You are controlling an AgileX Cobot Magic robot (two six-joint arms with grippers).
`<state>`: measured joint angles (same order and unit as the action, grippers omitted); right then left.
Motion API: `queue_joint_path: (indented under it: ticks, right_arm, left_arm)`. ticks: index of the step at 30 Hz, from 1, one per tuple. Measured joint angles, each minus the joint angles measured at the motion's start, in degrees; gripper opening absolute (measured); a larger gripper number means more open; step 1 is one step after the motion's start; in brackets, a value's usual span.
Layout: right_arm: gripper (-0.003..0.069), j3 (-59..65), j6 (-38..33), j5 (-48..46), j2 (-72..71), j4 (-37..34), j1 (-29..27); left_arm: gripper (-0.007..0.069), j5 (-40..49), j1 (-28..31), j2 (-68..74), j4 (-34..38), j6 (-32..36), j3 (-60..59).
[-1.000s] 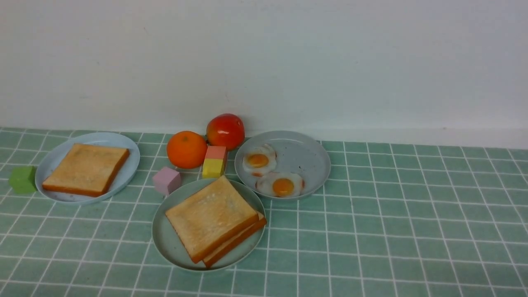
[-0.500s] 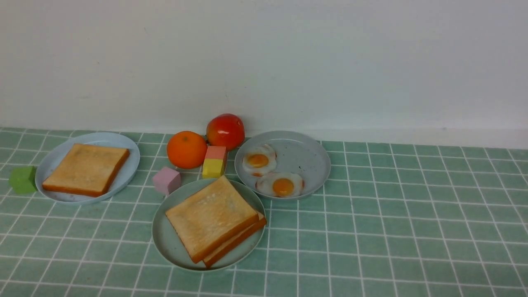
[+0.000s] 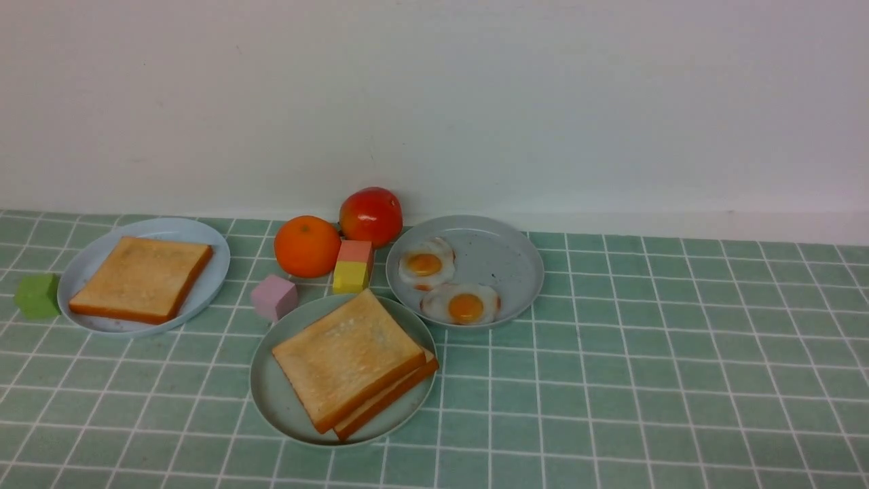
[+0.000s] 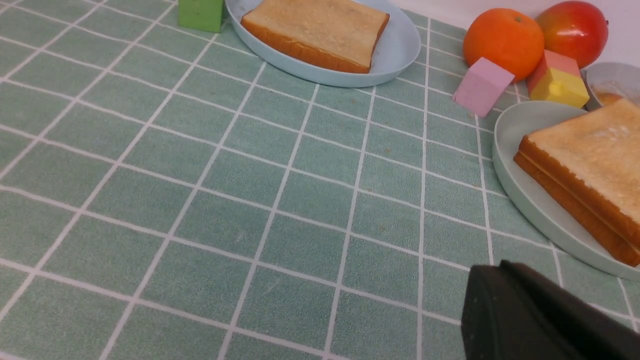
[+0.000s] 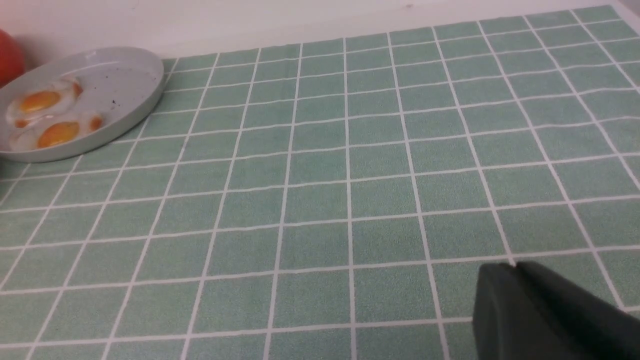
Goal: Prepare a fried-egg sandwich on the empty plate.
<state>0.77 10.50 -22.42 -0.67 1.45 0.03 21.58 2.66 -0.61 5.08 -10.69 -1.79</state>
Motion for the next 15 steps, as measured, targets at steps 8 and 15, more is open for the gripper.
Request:
queue_joint_path:
  ticks: [8,15]
  right_arm:
    - [0.0057,0.00,0.00,0.00,0.00,0.00,0.00]
    - [0.0071,0.00,0.00,0.00,0.00,0.00,0.00]
  left_arm:
    - [-0.0010,0.00,0.00,0.00,-0.05,0.00,0.00]
    - [-0.0003,0.00,0.00,0.00,-0.05,0.00,0.00]
